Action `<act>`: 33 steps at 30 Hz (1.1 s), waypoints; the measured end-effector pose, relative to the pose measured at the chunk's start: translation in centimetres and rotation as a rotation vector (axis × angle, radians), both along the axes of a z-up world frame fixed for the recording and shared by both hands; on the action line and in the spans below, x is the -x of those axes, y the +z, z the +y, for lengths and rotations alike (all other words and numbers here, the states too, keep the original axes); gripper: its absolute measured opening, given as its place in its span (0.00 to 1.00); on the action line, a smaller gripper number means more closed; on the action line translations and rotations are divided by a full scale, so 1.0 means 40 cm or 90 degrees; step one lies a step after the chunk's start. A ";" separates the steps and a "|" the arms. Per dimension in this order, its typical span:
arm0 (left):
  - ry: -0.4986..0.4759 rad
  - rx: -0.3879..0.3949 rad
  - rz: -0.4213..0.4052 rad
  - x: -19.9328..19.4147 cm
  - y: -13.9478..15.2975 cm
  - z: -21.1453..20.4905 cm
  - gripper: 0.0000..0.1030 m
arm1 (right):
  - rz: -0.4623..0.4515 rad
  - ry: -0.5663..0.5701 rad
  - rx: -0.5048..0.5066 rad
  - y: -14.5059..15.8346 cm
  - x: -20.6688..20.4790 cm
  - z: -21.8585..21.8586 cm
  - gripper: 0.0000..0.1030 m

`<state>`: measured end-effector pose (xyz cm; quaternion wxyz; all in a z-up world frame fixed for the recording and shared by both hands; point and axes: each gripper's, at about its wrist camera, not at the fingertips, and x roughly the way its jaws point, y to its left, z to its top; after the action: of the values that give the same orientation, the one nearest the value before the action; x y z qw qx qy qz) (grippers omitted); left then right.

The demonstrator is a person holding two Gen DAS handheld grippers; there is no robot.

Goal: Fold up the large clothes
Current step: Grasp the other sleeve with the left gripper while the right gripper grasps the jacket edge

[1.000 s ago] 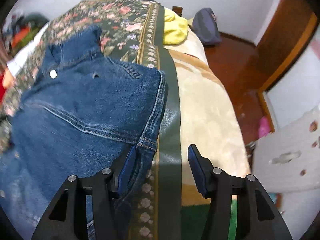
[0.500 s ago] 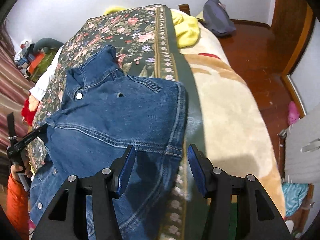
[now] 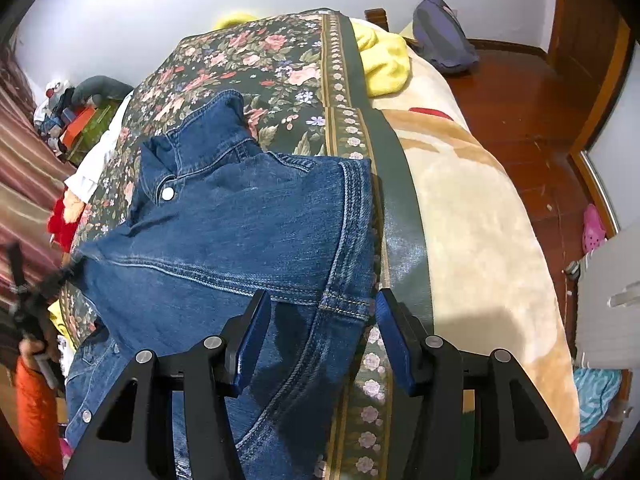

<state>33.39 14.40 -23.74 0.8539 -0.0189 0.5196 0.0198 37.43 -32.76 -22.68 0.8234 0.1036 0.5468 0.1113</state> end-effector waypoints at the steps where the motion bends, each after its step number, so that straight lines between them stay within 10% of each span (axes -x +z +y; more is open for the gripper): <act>1: -0.006 -0.001 0.024 0.001 -0.031 -0.001 0.45 | 0.001 0.002 0.000 0.000 -0.001 0.001 0.50; 12: -0.042 -0.090 0.000 -0.010 0.038 0.046 0.72 | -0.019 0.019 0.014 0.020 -0.065 0.023 0.50; 21: 0.016 0.015 0.041 -0.145 -0.036 0.180 0.83 | 0.010 -0.005 0.012 -0.036 -0.156 0.020 0.50; 28: 0.025 0.092 0.068 -0.225 -0.146 0.188 0.68 | 0.003 -0.008 -0.019 -0.081 -0.181 0.014 0.50; 33: 0.030 0.085 0.059 -0.252 -0.146 0.135 0.25 | -0.032 -0.003 0.010 -0.072 -0.173 0.039 0.30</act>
<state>43.46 19.81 -29.57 0.8253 -0.0869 0.5580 0.0058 44.34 -31.22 -25.57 0.8378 0.0955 0.5267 0.1076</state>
